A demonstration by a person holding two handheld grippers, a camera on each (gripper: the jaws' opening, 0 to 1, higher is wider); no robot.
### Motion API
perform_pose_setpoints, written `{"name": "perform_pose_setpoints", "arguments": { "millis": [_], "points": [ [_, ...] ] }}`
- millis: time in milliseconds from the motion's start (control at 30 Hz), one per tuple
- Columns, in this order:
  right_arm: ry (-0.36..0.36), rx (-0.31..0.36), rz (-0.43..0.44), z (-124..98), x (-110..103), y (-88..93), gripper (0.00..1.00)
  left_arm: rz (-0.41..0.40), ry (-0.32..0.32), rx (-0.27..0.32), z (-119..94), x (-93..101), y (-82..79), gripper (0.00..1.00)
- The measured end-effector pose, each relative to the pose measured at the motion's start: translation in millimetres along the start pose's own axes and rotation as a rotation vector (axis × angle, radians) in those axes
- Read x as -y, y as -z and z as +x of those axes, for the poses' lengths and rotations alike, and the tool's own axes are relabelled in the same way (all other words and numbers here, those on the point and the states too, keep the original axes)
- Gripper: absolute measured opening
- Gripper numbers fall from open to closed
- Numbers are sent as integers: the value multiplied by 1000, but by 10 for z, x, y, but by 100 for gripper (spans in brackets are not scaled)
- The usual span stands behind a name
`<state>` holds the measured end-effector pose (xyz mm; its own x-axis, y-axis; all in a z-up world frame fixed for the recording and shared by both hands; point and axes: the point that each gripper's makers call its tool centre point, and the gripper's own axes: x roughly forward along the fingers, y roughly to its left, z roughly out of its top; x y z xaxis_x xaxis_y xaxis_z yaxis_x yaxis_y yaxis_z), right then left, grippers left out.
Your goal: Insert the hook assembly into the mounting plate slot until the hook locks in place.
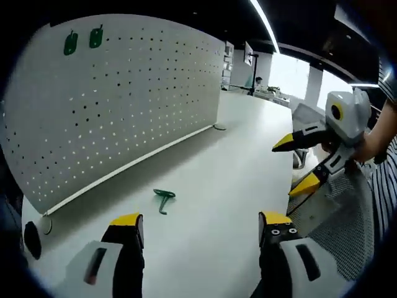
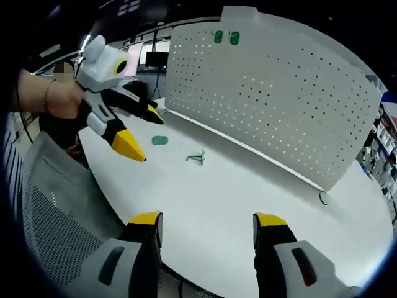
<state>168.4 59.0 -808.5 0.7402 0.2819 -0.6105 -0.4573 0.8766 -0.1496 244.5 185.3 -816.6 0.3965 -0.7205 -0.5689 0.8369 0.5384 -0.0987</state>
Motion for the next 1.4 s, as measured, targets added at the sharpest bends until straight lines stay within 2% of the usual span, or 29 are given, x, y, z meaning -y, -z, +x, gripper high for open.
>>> {"name": "perform_pose_setpoints", "arguments": {
  "millis": [167, 233, 400, 467, 533, 733, 867, 1033, 1233, 1400],
  "points": [
    [2, -4, 44, 7, 38, 15, 53, 14, 29, -7, 120, -37, -12, 72],
    [4, -3, 68, 3, 53, 13, 51, 43, 26, 11, 169, -66, -61, 73],
    [1, -13, 118, -1, 92, 35, 49, 57, 54, 8, 314, -108, -124, 69],
    [6, -20, 135, 5, 109, 53, 49, 73, 73, 15, 382, -121, -164, 64],
    [5, -27, 153, 12, 117, 73, 48, 55, 106, 32, 444, -117, -213, 56],
    [-3, -40, 201, 3, 137, 109, 45, 88, 127, -7, 635, -214, -188, 55],
    [16, -44, 227, -4, 185, 129, 44, 55, 157, -22, 743, -262, -145, 53],
    [16, -53, 240, 5, 193, 156, 44, 70, 162, -34, 832, -310, -154, 51],
    [49, -40, 217, -14, 268, 138, 41, 110, 171, -56, 971, -405, -202, 49],
    [58, -39, 254, -17, 336, 151, 39, 153, 204, -105, 1093, -462, -129, 45]
  ]
}}
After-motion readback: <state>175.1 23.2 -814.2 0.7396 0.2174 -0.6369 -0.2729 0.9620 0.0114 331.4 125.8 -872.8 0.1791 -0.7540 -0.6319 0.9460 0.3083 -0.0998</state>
